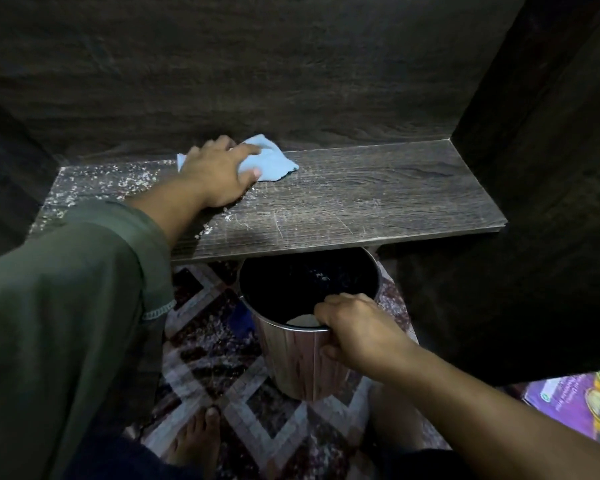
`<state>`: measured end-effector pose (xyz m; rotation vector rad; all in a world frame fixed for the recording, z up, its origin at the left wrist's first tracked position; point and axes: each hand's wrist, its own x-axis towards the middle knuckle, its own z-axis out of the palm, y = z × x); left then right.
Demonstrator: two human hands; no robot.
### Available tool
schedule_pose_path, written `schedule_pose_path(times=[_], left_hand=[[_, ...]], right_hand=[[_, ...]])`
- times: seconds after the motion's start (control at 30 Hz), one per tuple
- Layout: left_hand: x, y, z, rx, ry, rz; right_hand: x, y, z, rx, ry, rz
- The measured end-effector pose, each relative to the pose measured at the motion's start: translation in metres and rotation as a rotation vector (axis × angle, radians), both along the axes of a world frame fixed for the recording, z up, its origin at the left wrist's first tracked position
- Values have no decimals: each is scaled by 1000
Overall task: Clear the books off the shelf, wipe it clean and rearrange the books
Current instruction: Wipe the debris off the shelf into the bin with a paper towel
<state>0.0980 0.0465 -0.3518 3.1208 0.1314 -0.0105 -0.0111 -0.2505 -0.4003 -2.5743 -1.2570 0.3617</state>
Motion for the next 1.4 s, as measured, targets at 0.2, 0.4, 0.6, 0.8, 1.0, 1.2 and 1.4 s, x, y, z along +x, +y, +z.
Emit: schedule_pose_path(times=[0.2,0.4,0.6,0.8,1.0,1.2,1.4], left_hand=[[-7,-17,15,-148,97,-119],[-40,-10,35,-166,-140,-63],[-102,12,18,-149,-409,87],[-111,-2,-29,-154,-259,260],[-97,-56,-30,-183,-256,203],[-77,-59,-22,-483,-389,28],[-33,-20,-3,-259,-173,91]], right_hand=[[0,0,-1,3,-22,22],[-4,2,9,-14,-9,31],[-9,2,15,-70,-22,33],[-9,3,13,-110,-15,34],[-7,4,12,-124,-31,38],[-6,1,10,-94,-19,41],[-5,-4,11,-71,-19,30]])
